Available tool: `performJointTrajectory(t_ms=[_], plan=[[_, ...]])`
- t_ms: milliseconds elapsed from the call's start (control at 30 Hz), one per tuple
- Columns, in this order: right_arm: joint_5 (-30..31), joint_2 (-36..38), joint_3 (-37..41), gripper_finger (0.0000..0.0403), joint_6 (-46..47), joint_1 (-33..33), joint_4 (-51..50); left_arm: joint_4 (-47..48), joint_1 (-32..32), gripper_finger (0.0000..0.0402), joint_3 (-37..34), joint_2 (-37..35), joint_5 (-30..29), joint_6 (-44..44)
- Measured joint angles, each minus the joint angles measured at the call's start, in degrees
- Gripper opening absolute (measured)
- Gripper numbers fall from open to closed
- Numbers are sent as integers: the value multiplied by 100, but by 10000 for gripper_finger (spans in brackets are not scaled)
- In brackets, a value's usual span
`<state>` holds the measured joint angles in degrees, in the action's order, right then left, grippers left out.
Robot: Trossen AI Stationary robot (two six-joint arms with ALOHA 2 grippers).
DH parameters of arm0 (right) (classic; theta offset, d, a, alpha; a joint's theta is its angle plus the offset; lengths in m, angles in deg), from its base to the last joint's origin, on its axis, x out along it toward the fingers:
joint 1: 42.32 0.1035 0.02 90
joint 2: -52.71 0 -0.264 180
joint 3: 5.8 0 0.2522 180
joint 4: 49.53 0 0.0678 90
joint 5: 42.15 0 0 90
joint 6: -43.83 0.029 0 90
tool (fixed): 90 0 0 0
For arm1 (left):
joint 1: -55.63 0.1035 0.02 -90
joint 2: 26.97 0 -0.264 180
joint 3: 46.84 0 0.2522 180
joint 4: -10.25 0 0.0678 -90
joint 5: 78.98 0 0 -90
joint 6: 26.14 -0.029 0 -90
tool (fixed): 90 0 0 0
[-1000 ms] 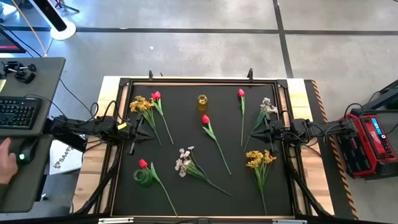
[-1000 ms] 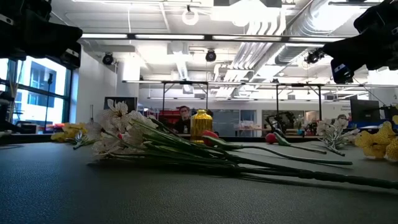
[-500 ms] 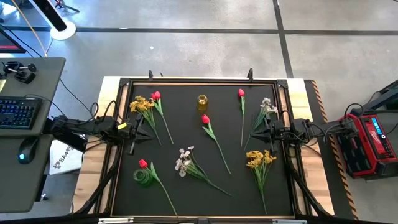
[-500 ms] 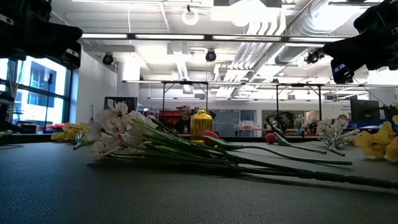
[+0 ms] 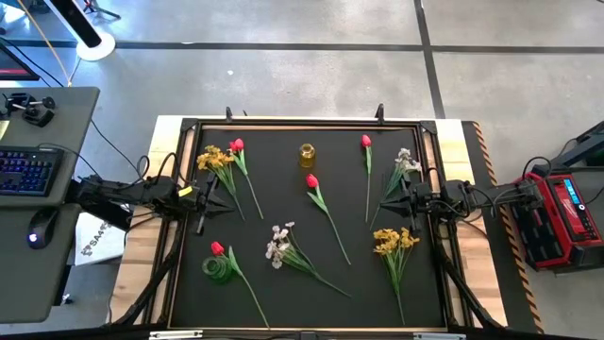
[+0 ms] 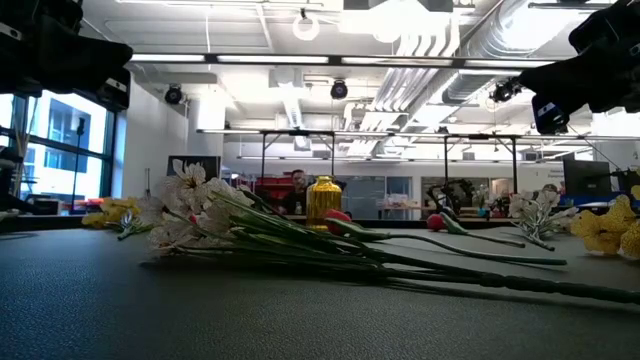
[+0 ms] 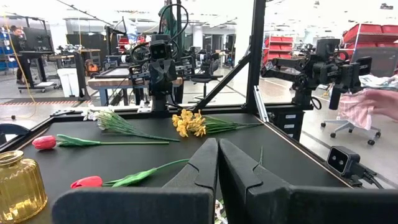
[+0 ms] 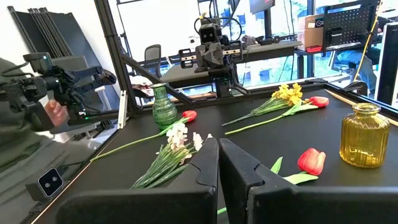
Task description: Sort flowers into vase by color
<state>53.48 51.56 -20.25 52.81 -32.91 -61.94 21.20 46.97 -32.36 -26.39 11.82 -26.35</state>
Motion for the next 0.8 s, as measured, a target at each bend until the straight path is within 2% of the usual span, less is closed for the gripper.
performJointTrajectory(t_ms=[233,333,433,533,600,700,800], plan=[[47,0,-1,0,-129,-1,5,0,-1,0,-1,0,0,0],[351,-1,0,0,-838,-4,58,0,-1,0,0,0,0,0],[414,0,-1,0,-946,-4,101,0,-1,0,0,0,1,0],[931,0,0,0,-944,-4,176,0,-1,0,-1,0,0,-2],[1111,-2,0,0,-738,-7,301,0,1,0,1,0,-11,-38],[1046,0,0,0,174,-6,521,-2,0,0,1,0,-7,-9],[1457,0,0,0,718,-6,815,-7,-1,0,1,0,-31,-6]])
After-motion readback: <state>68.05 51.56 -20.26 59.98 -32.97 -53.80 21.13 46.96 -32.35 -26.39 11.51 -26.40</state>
